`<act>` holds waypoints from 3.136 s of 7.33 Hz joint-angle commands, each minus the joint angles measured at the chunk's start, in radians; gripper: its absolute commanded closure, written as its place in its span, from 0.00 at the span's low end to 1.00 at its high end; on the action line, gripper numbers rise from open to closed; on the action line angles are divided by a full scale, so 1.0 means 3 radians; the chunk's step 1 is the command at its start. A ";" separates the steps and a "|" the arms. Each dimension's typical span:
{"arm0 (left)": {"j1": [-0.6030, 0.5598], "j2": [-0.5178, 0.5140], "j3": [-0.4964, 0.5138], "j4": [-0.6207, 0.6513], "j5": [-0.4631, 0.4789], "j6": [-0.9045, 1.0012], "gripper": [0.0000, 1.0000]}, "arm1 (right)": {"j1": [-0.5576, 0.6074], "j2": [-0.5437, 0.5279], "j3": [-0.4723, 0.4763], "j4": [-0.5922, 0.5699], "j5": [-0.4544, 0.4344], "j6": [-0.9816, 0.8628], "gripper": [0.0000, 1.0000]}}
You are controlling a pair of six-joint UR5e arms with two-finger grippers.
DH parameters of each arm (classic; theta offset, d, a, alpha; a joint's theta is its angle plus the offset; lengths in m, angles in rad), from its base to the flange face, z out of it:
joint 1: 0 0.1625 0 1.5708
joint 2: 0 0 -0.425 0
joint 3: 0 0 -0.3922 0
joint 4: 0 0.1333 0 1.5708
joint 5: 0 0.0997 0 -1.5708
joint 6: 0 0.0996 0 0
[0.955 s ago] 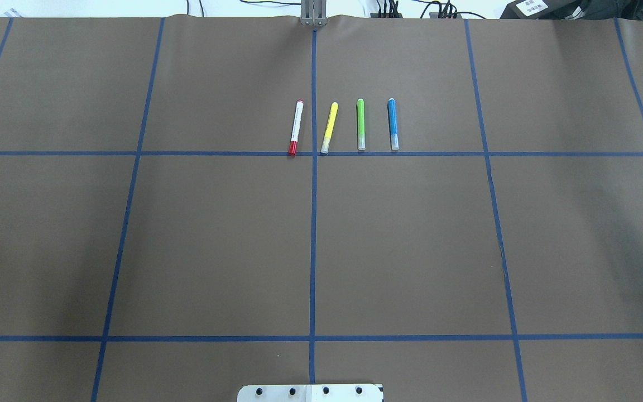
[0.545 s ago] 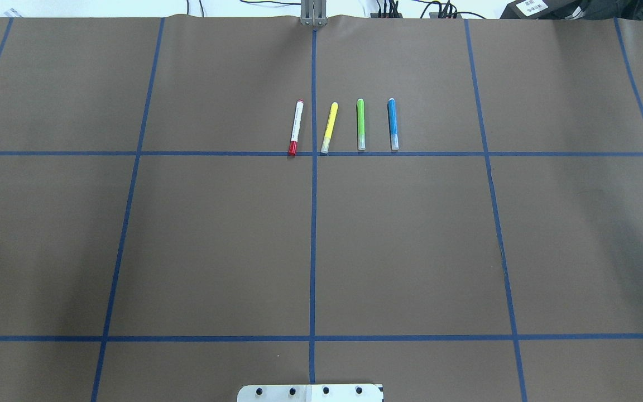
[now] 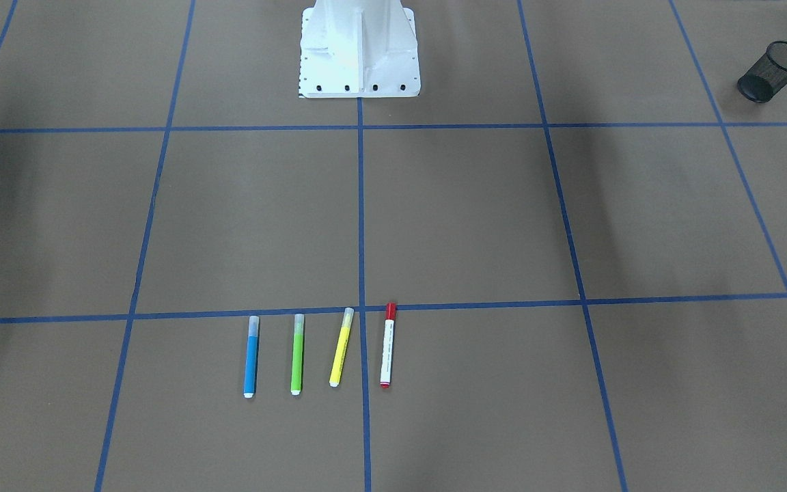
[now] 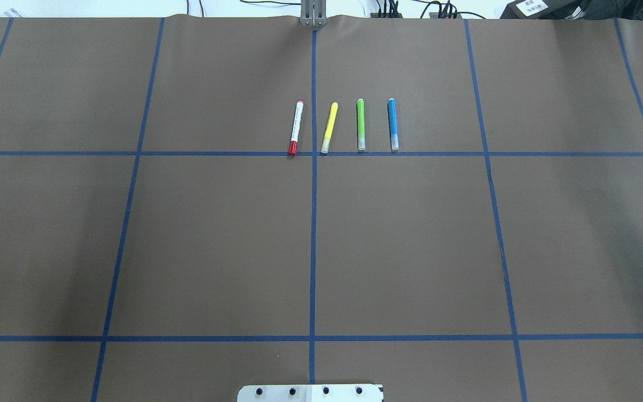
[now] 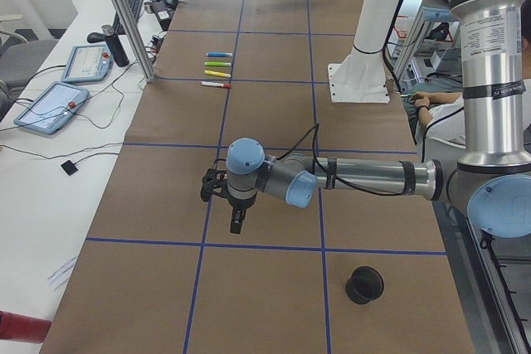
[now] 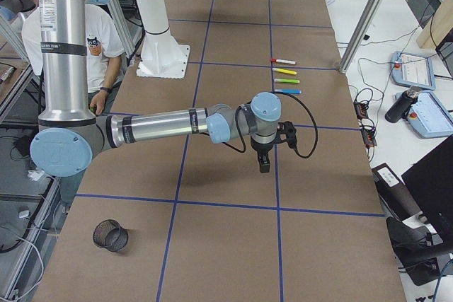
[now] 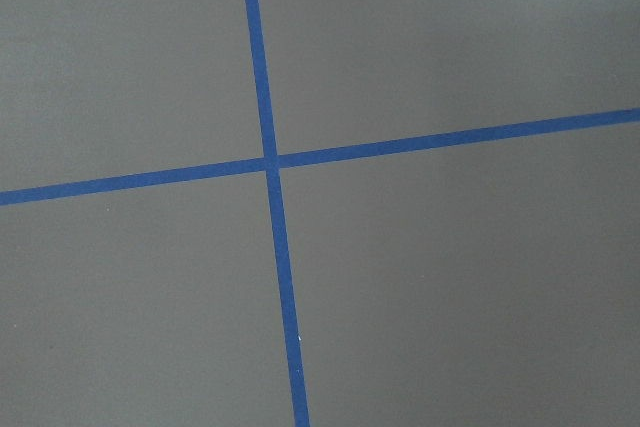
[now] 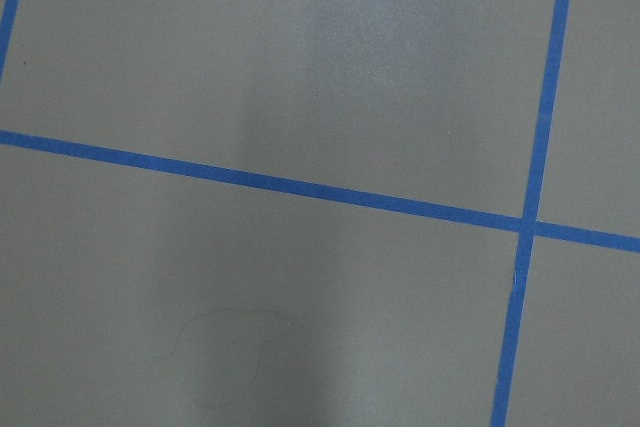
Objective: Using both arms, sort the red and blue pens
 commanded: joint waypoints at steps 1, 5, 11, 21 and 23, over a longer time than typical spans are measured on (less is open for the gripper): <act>0.0007 0.0008 0.0024 0.0013 -0.0017 -0.0004 0.00 | -0.0005 -0.0004 -0.0002 0.0002 0.0027 -0.0012 0.00; 0.0007 0.0014 -0.0006 -0.0017 -0.0129 -0.0004 0.00 | -0.0005 -0.0040 0.0013 0.0063 0.0176 0.0014 0.00; 0.0622 -0.0776 0.0039 0.0049 -0.0125 -0.0386 0.01 | -0.0020 -0.0040 -0.0003 0.0063 0.0140 0.0024 0.00; 0.2159 -0.3558 0.1918 0.0347 0.0694 -0.1630 0.14 | -0.0031 -0.0055 0.0008 0.0078 0.0165 0.0029 0.00; 0.2236 -0.3775 0.2228 0.0245 0.0749 -0.1738 0.22 | -0.0041 -0.0055 0.0008 0.0078 0.0165 0.0029 0.00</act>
